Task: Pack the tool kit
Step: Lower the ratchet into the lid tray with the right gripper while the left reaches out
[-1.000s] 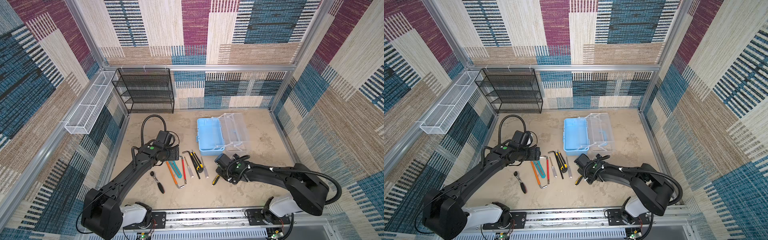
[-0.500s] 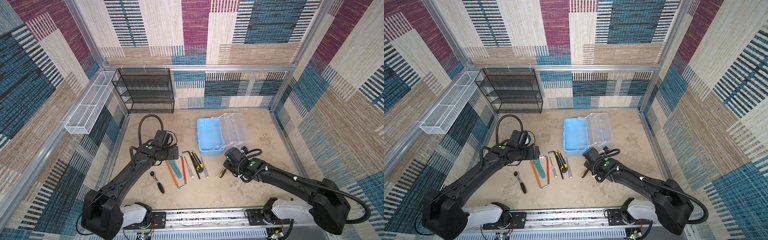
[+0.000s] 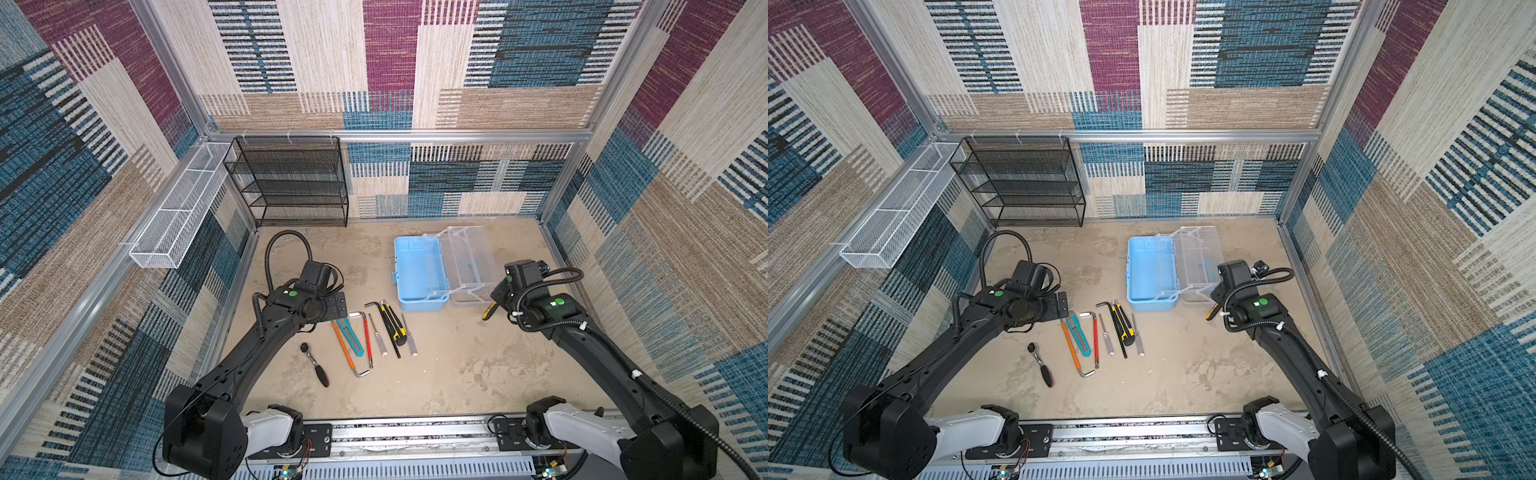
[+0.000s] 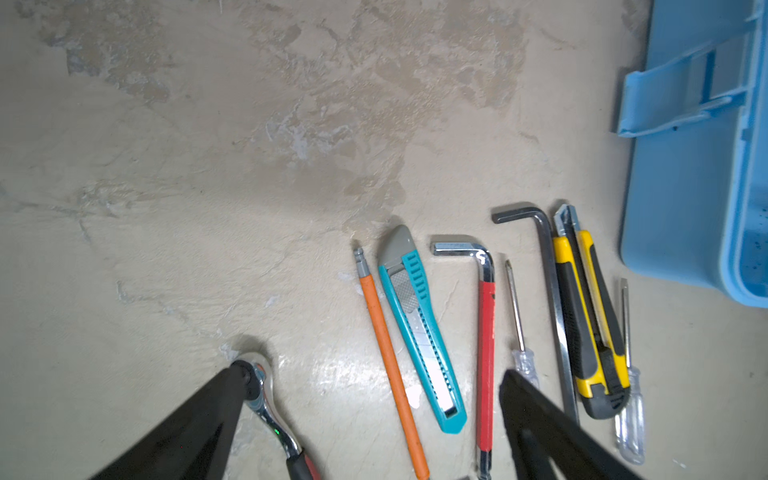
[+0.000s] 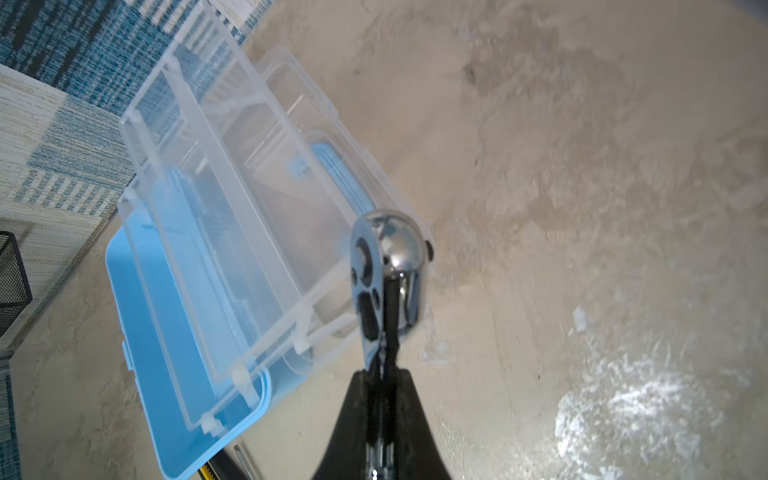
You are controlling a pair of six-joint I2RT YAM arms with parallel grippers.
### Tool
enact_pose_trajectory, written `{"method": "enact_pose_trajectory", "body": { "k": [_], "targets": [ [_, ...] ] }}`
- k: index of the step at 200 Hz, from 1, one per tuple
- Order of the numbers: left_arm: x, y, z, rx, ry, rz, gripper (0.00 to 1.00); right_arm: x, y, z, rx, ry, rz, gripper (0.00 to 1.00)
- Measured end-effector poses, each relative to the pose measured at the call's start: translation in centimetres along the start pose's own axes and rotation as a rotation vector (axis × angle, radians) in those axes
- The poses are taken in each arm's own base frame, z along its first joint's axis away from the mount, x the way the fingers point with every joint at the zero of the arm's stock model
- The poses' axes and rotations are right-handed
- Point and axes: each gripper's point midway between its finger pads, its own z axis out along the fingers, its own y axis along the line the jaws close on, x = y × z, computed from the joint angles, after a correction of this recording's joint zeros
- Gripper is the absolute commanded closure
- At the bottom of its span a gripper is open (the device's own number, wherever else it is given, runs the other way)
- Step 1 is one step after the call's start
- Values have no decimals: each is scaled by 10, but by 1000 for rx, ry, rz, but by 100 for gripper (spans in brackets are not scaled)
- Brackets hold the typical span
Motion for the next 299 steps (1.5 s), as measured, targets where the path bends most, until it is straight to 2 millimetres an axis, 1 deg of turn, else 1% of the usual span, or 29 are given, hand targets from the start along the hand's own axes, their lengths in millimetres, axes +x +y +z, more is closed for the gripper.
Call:
{"method": "enact_pose_trajectory", "body": {
  "k": [22, 26, 44, 68, 76, 78, 97, 108, 124, 140, 159, 178, 195, 227, 247, 270, 299],
  "targets": [
    [7, 13, 2, -47, 32, -44, 1, -32, 5, 1, -3, -39, -73, 100],
    [8, 15, 2, -52, 36, -51, 1, -35, 5, 2, -2, -42, -81, 100],
    [20, 24, 6, -81, 73, -86, 1, -56, 13, 7, -7, -63, -158, 100],
    [36, 35, 5, -101, 99, -131, 1, -71, 43, 15, -77, -63, -299, 100],
    [40, 38, 5, -105, 102, -145, 1, -76, 55, 21, -102, -59, -356, 100],
    [41, 39, 5, -106, 102, -147, 1, -76, 55, 21, -102, -59, -356, 100],
    [51, 44, 6, -112, 126, -168, 1, -83, 81, 36, -156, -45, -459, 100],
    [55, 44, 7, -100, 145, -176, 2, -84, 91, 43, -184, -38, -501, 100],
    [60, 41, 9, -79, 167, -185, 5, -84, 99, 51, -210, -33, -560, 100],
    [65, 37, 11, -59, 192, -190, 8, -82, 105, 57, -232, -28, -609, 100],
    [70, 32, 14, -34, 226, -199, 10, -77, 109, 68, -252, -11, -657, 100],
    [77, 30, 16, -22, 256, -208, 14, -70, 108, 78, -259, 13, -689, 100],
    [85, 32, 19, -31, 277, -215, 17, -64, 108, 85, -271, 27, -704, 100],
    [95, 33, 21, -30, 306, -238, 20, -48, 101, 101, -276, 77, -720, 99],
    [96, 33, 21, -31, 308, -239, 20, -46, 100, 106, -293, 86, -712, 97],
    [96, 33, 21, -30, 307, -239, 20, -44, 100, 111, -306, 92, -709, 90],
    [98, 34, 22, -34, 314, -239, 21, -44, 99, 113, -306, 93, -707, 87]
  ]
}}
